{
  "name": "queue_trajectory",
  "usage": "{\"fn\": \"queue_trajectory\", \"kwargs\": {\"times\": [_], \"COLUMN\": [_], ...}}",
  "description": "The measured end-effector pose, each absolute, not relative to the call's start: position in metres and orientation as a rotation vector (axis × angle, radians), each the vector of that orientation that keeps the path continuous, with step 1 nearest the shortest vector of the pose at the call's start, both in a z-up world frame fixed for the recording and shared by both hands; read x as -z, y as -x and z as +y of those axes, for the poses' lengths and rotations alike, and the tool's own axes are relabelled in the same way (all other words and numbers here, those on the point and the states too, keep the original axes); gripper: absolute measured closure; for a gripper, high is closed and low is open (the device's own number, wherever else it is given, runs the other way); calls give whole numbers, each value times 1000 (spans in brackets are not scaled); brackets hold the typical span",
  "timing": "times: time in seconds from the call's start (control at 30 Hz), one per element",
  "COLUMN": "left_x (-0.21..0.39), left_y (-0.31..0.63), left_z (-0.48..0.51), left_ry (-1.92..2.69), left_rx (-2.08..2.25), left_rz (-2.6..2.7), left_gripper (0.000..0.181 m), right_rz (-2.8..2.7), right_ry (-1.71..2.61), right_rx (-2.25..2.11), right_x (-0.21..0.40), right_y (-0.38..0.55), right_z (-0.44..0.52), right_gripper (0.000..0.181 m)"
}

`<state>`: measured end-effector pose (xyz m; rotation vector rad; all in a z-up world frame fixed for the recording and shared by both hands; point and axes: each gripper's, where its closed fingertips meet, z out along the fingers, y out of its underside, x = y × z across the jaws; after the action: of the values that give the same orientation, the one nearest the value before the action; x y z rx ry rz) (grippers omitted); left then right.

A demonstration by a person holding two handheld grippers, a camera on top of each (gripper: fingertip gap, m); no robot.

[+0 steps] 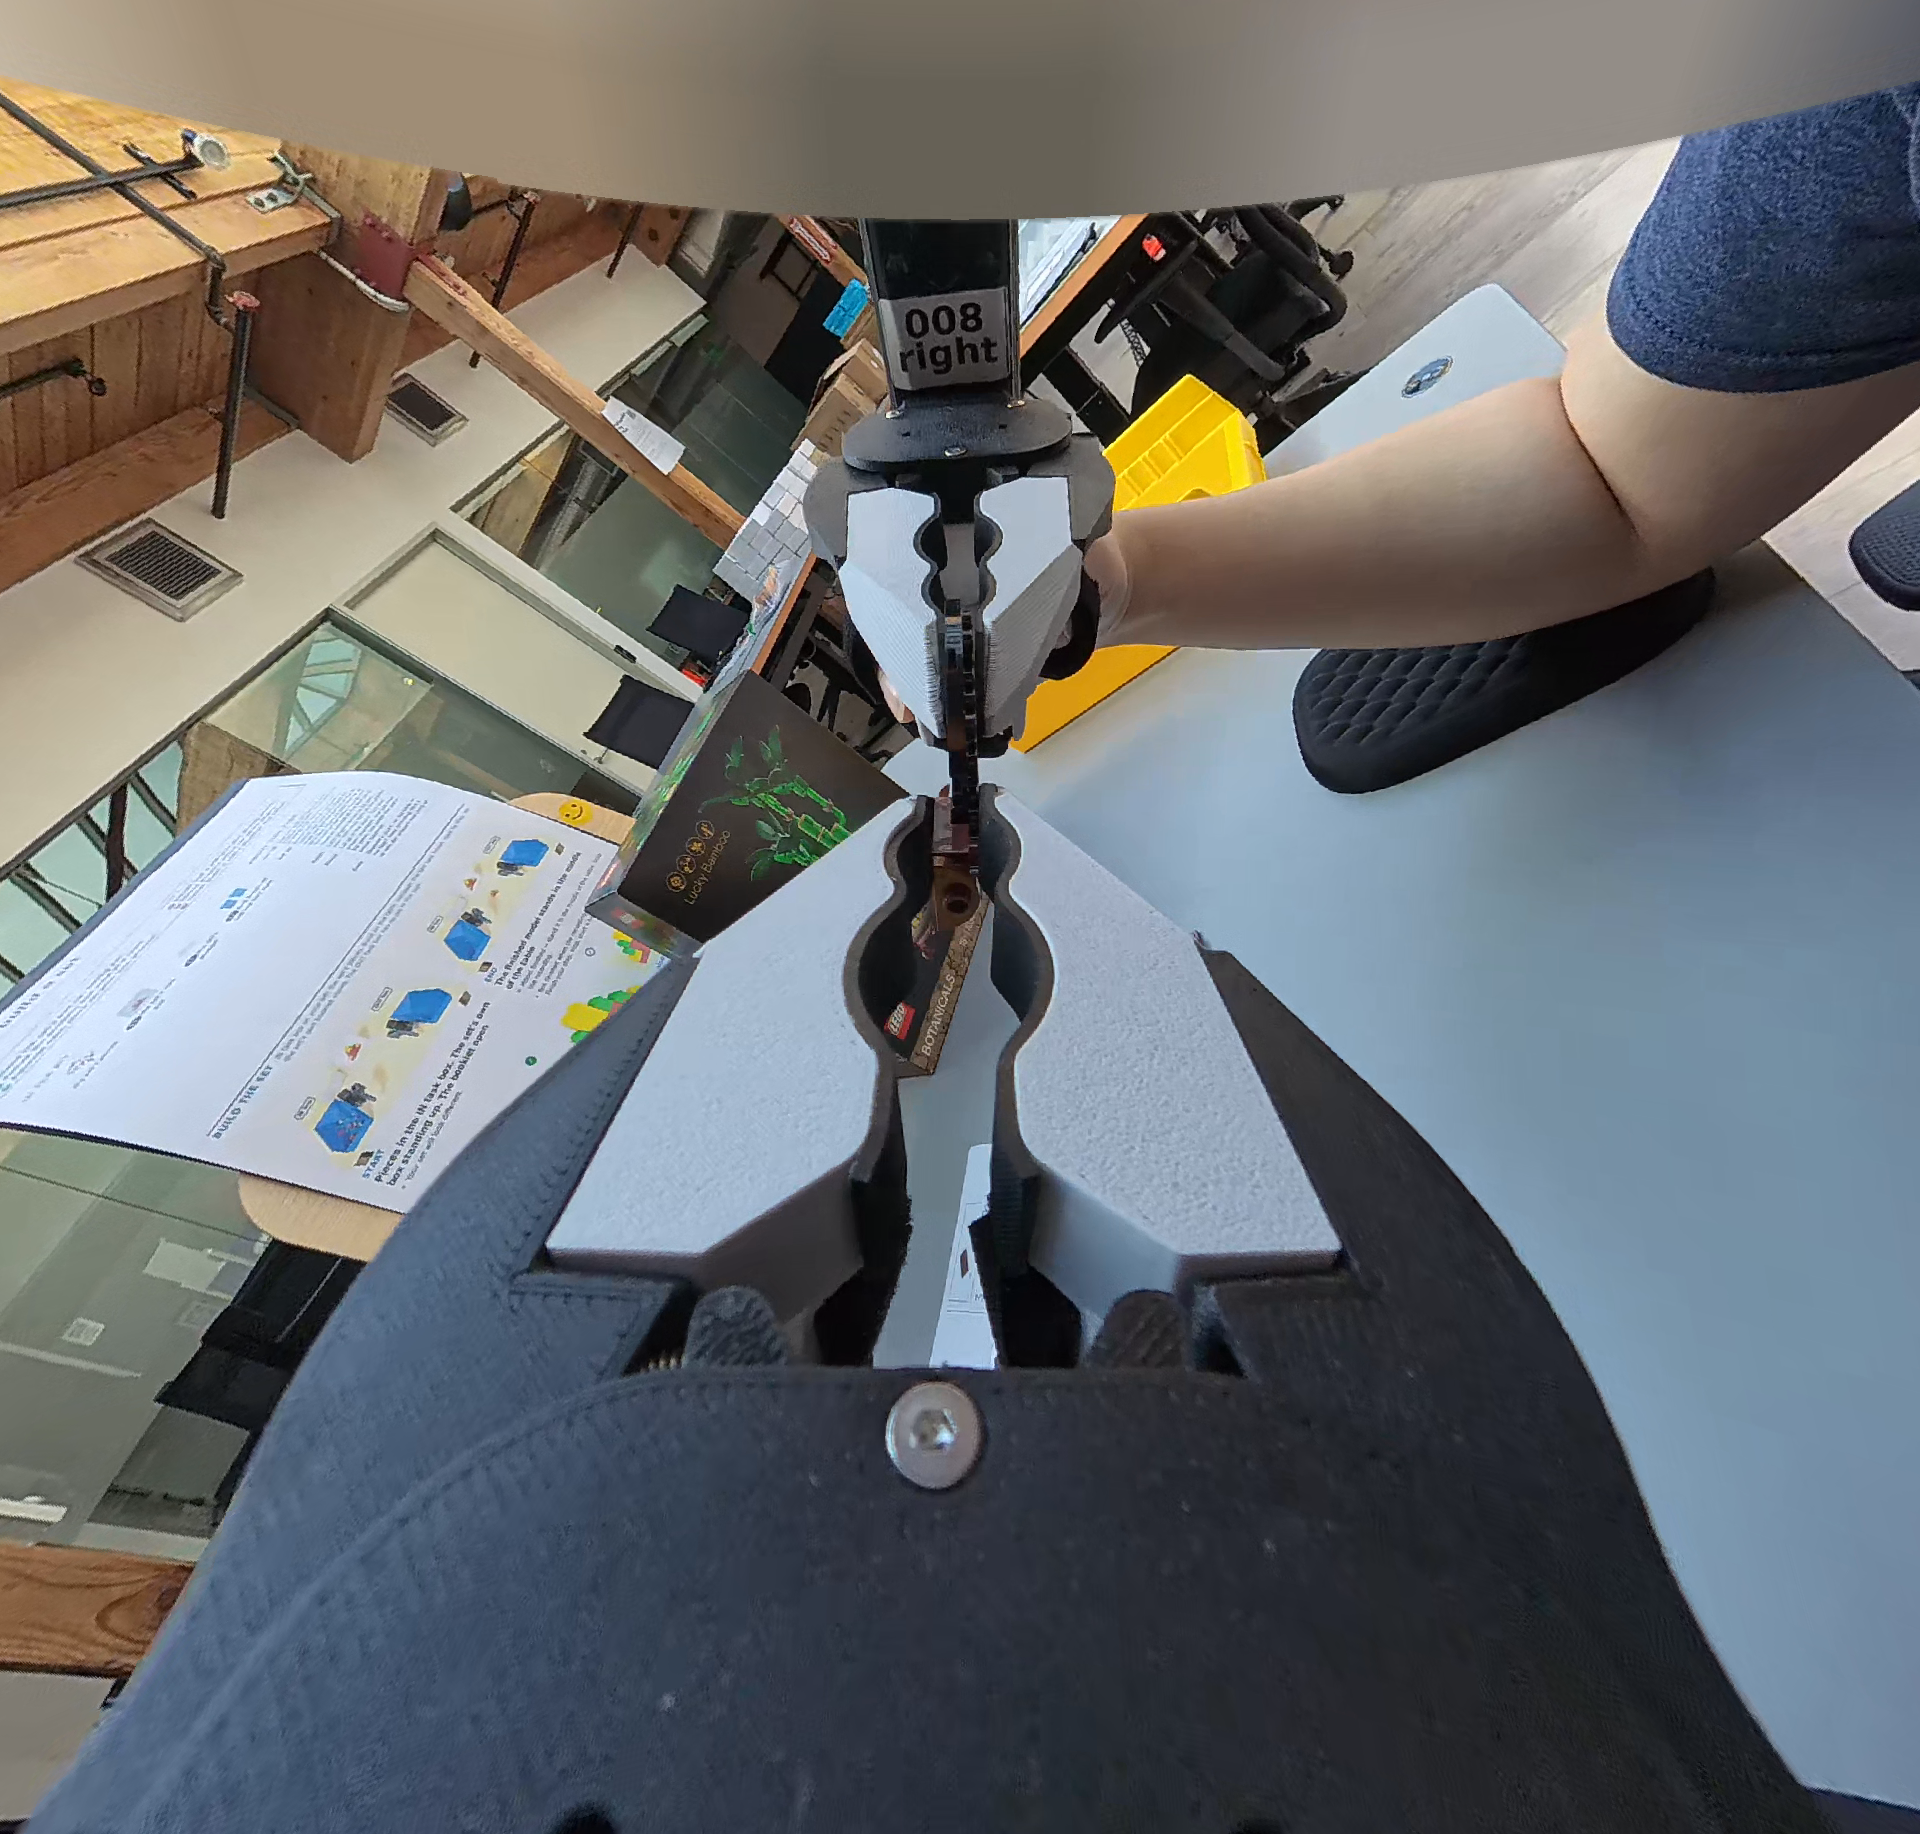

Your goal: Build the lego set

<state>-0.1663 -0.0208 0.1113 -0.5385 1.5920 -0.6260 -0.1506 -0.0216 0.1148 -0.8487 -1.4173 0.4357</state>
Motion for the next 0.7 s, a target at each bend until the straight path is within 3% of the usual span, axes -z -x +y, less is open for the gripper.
{"fn": "queue_trajectory", "kwargs": {"times": [0.13, 0.23, 0.7], "left_x": [-115, -121, -119], "left_y": [165, 166, 159], "left_z": [-18, -15, -6], "left_ry": [577, 655, 741], "left_rx": [680, 828, 950], "left_rz": [1549, 1523, 1498], "left_gripper": [174, 160, 171], "right_rz": [-1386, -1317, -1273], "right_ry": [873, 918, 963], "right_rx": [-489, -670, -745], "right_x": [-118, -126, -124], "right_y": [149, 146, 142], "right_z": [-19, -18, -8], "right_gripper": [177, 177, 177]}}
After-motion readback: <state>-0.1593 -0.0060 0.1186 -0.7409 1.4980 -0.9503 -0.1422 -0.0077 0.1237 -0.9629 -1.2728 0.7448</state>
